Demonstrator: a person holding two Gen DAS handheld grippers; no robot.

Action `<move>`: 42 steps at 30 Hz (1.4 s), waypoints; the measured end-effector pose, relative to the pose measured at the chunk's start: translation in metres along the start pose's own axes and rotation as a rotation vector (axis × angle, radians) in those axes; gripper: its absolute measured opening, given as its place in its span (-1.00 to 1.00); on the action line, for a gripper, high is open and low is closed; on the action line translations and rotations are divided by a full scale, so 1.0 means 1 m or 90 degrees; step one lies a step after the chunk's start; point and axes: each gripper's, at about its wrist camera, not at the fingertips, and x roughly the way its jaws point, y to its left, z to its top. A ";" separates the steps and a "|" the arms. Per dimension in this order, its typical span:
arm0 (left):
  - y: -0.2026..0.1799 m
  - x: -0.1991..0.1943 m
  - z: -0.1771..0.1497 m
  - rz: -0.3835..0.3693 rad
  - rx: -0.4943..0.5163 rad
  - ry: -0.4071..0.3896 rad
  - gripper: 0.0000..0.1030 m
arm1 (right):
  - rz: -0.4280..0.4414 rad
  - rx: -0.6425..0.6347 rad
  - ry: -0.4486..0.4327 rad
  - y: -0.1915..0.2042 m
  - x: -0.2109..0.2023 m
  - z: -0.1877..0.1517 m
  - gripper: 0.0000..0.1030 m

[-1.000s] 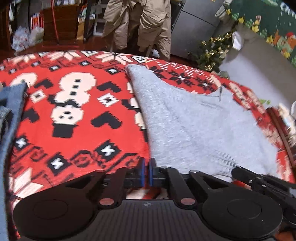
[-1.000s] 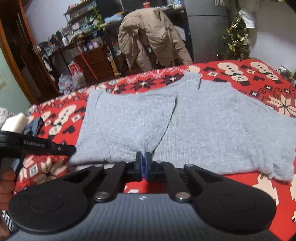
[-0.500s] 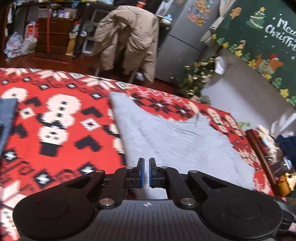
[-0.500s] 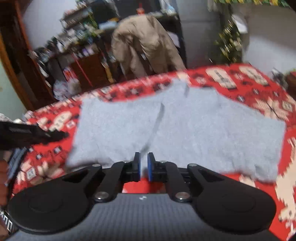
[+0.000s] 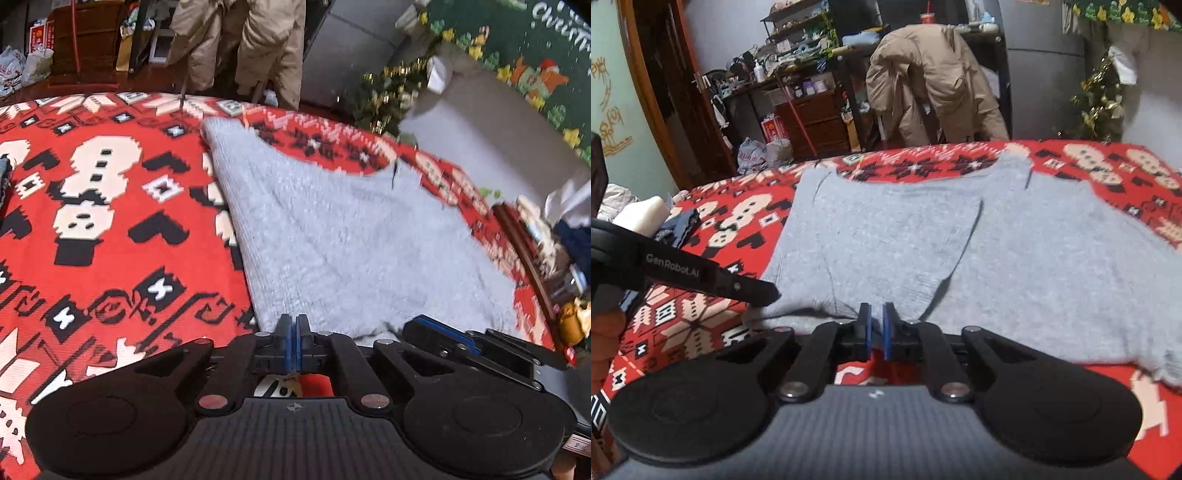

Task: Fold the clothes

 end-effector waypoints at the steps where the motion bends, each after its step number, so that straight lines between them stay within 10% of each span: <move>1: 0.001 -0.003 0.000 -0.014 -0.009 -0.010 -0.95 | 0.008 0.000 -0.013 0.001 -0.003 0.004 -0.86; 14: 0.008 0.006 -0.005 -0.043 -0.014 0.047 -0.96 | 0.044 -0.097 0.016 0.041 0.022 -0.007 -0.87; 27: 0.039 -0.003 0.011 -0.041 -0.139 -0.140 -1.00 | 0.062 -0.114 -0.020 0.058 0.040 0.052 -0.87; 42: 0.074 0.003 0.015 -0.085 -0.257 -0.153 -1.00 | 0.065 -0.141 0.018 0.075 0.105 0.074 -0.88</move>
